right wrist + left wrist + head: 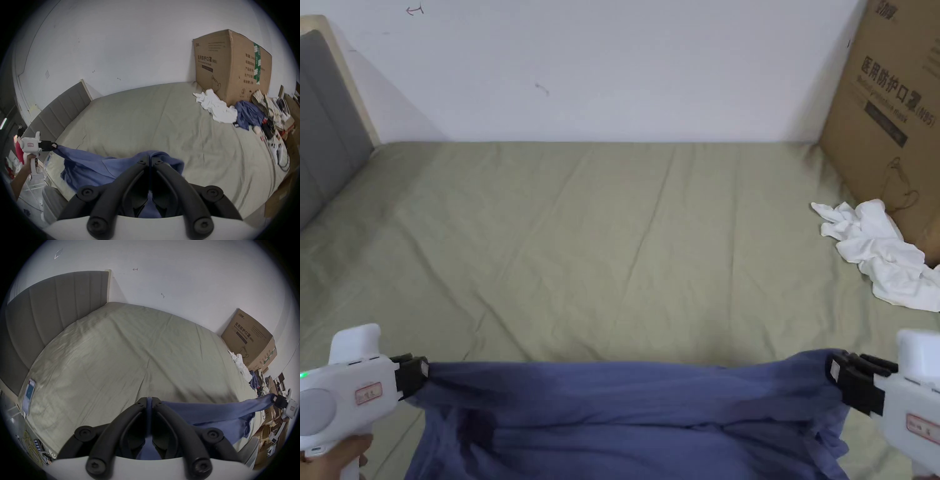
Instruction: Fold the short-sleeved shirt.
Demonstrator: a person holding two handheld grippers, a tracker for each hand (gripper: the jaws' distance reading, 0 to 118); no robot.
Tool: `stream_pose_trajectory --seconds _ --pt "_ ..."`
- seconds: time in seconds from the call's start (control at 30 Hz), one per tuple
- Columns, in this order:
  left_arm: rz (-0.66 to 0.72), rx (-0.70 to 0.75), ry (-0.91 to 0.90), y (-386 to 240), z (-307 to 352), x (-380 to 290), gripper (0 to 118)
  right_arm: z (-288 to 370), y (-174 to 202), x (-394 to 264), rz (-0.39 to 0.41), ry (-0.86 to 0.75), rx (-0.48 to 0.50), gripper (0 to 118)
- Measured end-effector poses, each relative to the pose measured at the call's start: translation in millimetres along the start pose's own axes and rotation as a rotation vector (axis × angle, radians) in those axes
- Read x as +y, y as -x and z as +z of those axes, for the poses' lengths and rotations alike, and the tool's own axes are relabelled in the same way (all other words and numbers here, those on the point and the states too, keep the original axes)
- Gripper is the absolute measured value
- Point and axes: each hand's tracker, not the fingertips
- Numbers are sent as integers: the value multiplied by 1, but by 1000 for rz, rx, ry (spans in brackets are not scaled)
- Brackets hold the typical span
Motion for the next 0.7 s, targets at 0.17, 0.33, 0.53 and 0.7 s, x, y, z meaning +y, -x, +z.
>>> stream_pose_trajectory --seconds 0.17,0.33,0.53,0.7 --pt "0 25 67 5 9 -52 9 4 -12 -57 -71 96 -32 4" --pt "-1 54 128 14 -11 -98 9 -15 -21 -107 -125 206 -102 4" --pt "-42 89 156 12 -22 -125 9 -38 -29 -140 -171 274 -171 4" --pt "-87 108 149 5 -21 -128 15 -40 -24 -139 -156 287 -206 5"
